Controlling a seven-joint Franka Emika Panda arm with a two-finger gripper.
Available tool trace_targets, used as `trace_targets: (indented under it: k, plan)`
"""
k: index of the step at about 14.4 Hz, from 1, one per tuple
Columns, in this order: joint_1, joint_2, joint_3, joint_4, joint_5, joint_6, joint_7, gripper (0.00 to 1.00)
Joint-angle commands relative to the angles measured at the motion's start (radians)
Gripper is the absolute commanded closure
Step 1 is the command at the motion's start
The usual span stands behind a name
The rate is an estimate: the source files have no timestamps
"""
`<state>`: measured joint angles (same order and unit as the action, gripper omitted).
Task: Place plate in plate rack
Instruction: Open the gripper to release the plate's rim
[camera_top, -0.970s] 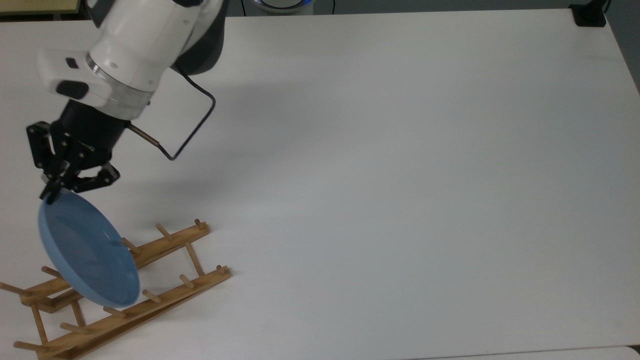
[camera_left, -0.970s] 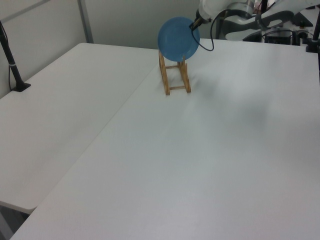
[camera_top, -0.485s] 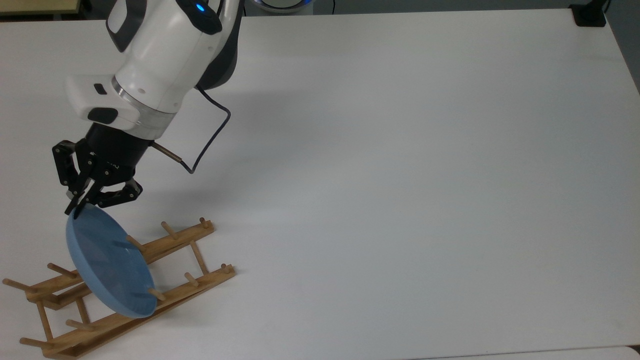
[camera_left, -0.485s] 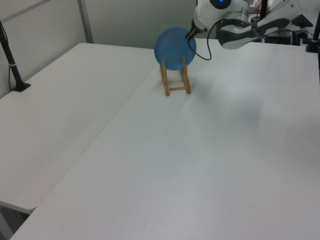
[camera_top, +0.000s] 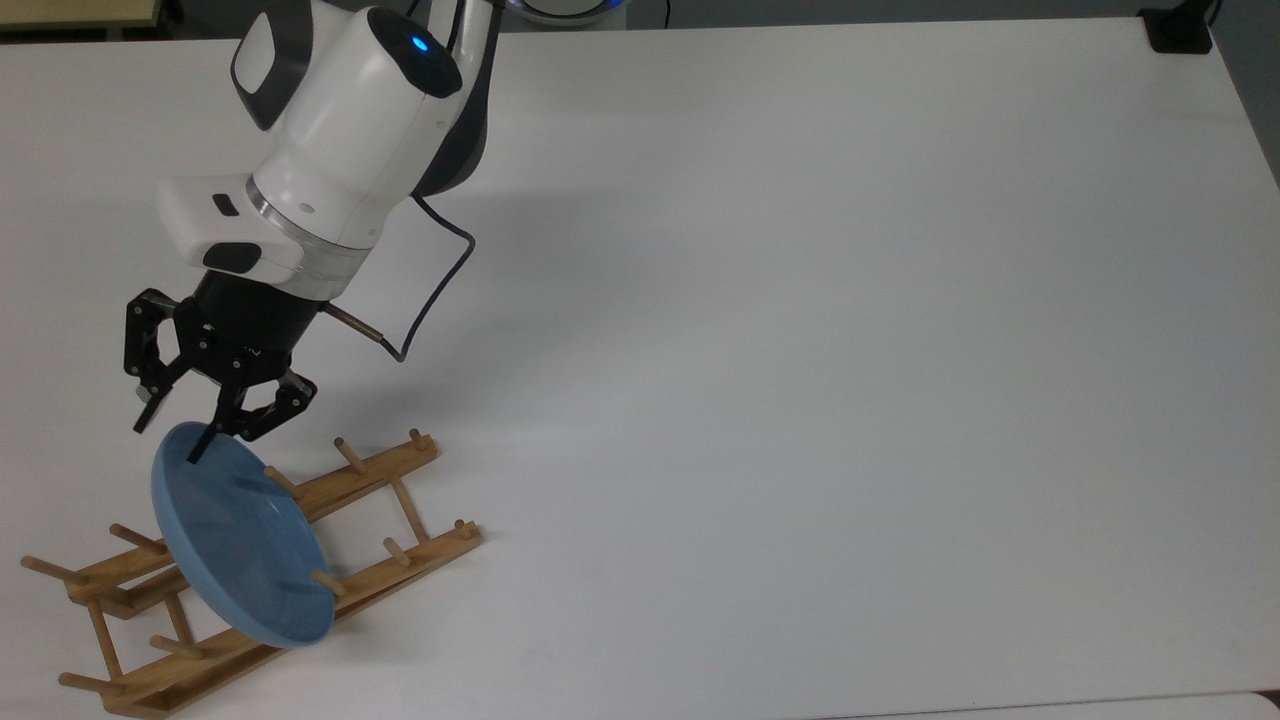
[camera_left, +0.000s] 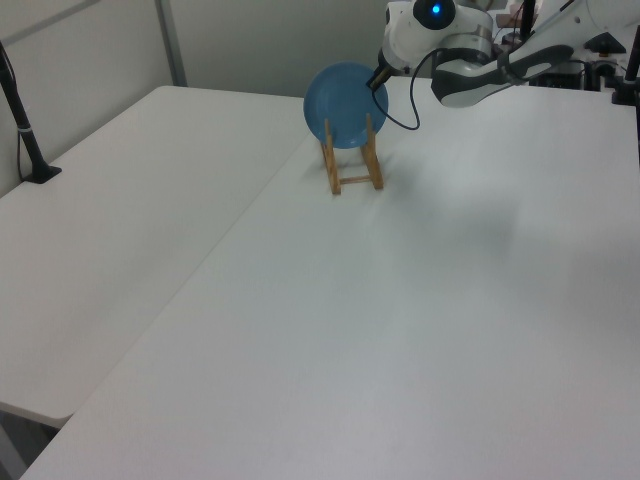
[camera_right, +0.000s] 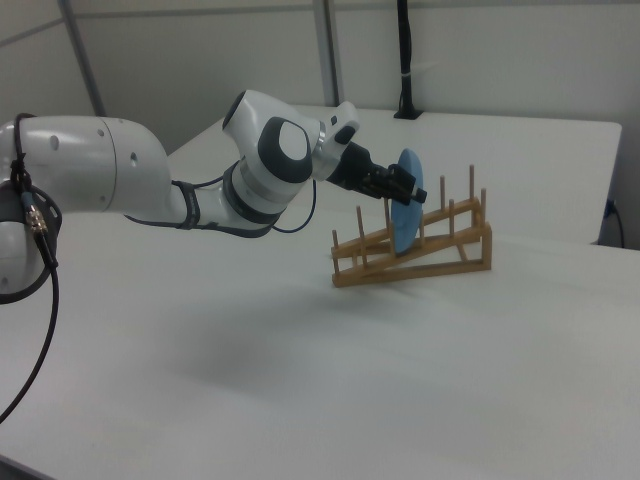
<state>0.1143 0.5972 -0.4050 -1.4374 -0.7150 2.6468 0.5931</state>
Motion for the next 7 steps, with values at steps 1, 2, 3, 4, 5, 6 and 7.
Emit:
trace_targets:
  k: [1,2,3,4,5,6,7]
  plan:
    - [0.016,0.012,-0.021,0.018,-0.024,0.007,0.034,0.09]
    - [0.018,0.01,-0.021,0.018,-0.024,0.007,0.037,0.06]
    - [0.019,0.009,-0.021,0.018,-0.023,0.007,0.059,0.05]
    - [0.024,0.007,-0.02,0.02,-0.023,0.007,0.088,0.0]
    - [0.034,0.006,-0.018,0.02,-0.021,0.005,0.109,0.0]
    - [0.037,0.0,-0.011,0.02,-0.012,0.002,0.125,0.0]
    - [0.038,-0.025,0.014,0.015,0.02,-0.001,0.148,0.0]
